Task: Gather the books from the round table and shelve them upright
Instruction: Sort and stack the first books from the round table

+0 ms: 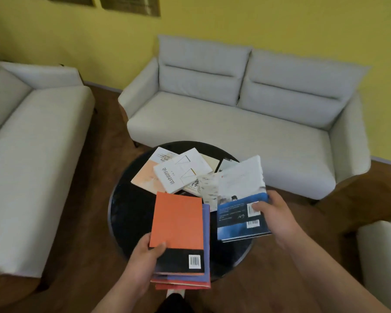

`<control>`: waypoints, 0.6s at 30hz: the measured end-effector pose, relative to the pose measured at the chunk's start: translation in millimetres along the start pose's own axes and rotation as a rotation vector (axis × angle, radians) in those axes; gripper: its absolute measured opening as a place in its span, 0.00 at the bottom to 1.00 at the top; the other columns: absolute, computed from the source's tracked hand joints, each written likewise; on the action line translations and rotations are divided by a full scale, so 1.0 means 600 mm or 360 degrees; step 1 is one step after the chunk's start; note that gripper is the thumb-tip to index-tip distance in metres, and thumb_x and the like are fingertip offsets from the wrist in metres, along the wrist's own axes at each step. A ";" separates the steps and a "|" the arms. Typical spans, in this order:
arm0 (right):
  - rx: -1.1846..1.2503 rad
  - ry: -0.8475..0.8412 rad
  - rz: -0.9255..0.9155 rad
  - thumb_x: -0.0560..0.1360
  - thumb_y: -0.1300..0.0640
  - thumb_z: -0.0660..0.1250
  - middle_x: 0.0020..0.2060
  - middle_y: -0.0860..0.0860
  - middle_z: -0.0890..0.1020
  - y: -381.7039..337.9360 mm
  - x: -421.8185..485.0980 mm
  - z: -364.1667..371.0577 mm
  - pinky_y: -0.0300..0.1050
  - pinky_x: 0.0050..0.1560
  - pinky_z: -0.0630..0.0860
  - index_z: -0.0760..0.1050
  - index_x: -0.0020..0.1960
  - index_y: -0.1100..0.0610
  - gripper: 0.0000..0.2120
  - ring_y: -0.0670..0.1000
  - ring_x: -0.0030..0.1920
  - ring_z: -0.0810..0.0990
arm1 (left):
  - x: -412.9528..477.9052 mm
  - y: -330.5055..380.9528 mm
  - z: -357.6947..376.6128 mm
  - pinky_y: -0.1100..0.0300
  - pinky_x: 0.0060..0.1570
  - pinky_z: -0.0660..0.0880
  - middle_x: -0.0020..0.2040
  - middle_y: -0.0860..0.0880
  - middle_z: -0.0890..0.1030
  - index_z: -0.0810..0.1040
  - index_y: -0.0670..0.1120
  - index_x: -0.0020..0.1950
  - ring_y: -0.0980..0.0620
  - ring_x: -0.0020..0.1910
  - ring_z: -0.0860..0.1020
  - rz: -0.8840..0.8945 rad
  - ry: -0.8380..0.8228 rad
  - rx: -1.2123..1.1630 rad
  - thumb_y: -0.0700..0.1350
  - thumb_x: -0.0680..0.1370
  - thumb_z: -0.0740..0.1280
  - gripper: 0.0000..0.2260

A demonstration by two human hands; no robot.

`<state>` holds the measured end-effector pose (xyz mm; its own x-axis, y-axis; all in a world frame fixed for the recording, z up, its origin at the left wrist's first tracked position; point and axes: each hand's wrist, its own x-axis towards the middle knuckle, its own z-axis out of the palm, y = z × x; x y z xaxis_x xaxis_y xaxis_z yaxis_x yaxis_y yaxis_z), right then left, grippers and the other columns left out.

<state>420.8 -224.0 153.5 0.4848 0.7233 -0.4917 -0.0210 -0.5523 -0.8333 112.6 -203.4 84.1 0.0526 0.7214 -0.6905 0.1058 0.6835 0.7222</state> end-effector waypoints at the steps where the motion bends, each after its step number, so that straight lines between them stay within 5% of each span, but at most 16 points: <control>1: -0.0129 -0.0056 -0.0043 0.78 0.62 0.66 0.54 0.53 0.82 -0.002 -0.016 0.004 0.42 0.36 0.78 0.71 0.63 0.54 0.15 0.52 0.47 0.84 | -0.005 -0.010 0.008 0.41 0.62 0.76 0.57 0.44 0.83 0.75 0.47 0.62 0.44 0.55 0.81 0.0055 0.0016 0.0148 0.47 0.80 0.68 0.12; 4: -0.0450 -0.0222 -0.0177 0.76 0.61 0.67 0.59 0.48 0.79 0.000 -0.061 0.032 0.39 0.37 0.81 0.70 0.62 0.49 0.17 0.49 0.51 0.83 | -0.015 -0.013 0.027 0.55 0.55 0.74 0.54 0.52 0.78 0.73 0.50 0.59 0.54 0.54 0.76 0.0223 0.0092 0.0893 0.55 0.79 0.67 0.13; 7: -0.0890 -0.0329 -0.0397 0.73 0.55 0.68 0.52 0.44 0.79 0.010 -0.098 0.078 0.43 0.44 0.82 0.69 0.56 0.47 0.14 0.47 0.49 0.81 | -0.022 0.005 0.031 0.56 0.53 0.73 0.48 0.53 0.70 0.70 0.54 0.49 0.53 0.52 0.71 0.0282 0.0204 0.1538 0.62 0.76 0.64 0.13; 9: -0.1057 -0.0361 -0.0500 0.70 0.50 0.70 0.51 0.45 0.78 0.019 -0.113 0.115 0.44 0.43 0.82 0.67 0.54 0.46 0.16 0.46 0.45 0.81 | -0.006 -0.001 0.024 0.51 0.54 0.78 0.50 0.51 0.75 0.72 0.52 0.49 0.51 0.51 0.77 0.0241 0.0116 0.1294 0.65 0.73 0.64 0.18; 13: -0.1217 -0.0427 -0.0613 0.69 0.41 0.70 0.62 0.48 0.76 0.046 -0.121 0.181 0.43 0.49 0.82 0.64 0.60 0.46 0.25 0.48 0.56 0.80 | 0.004 -0.008 0.013 0.48 0.60 0.77 0.56 0.47 0.81 0.75 0.50 0.59 0.50 0.54 0.81 0.0218 0.0009 0.0655 0.62 0.83 0.51 0.21; 18: -0.1441 -0.0402 -0.0624 0.72 0.49 0.73 0.69 0.53 0.66 0.079 -0.131 0.219 0.43 0.59 0.77 0.61 0.66 0.48 0.29 0.52 0.67 0.70 | 0.004 -0.010 0.007 0.46 0.65 0.76 0.57 0.44 0.83 0.76 0.50 0.61 0.46 0.57 0.83 -0.0027 -0.0030 0.0347 0.66 0.81 0.46 0.28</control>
<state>266.9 -252.6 119.8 0.1145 0.9292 -0.3514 0.8201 -0.2880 -0.4945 116.1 -205.9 77.9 0.0671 0.7062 -0.7048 0.3191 0.6541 0.6858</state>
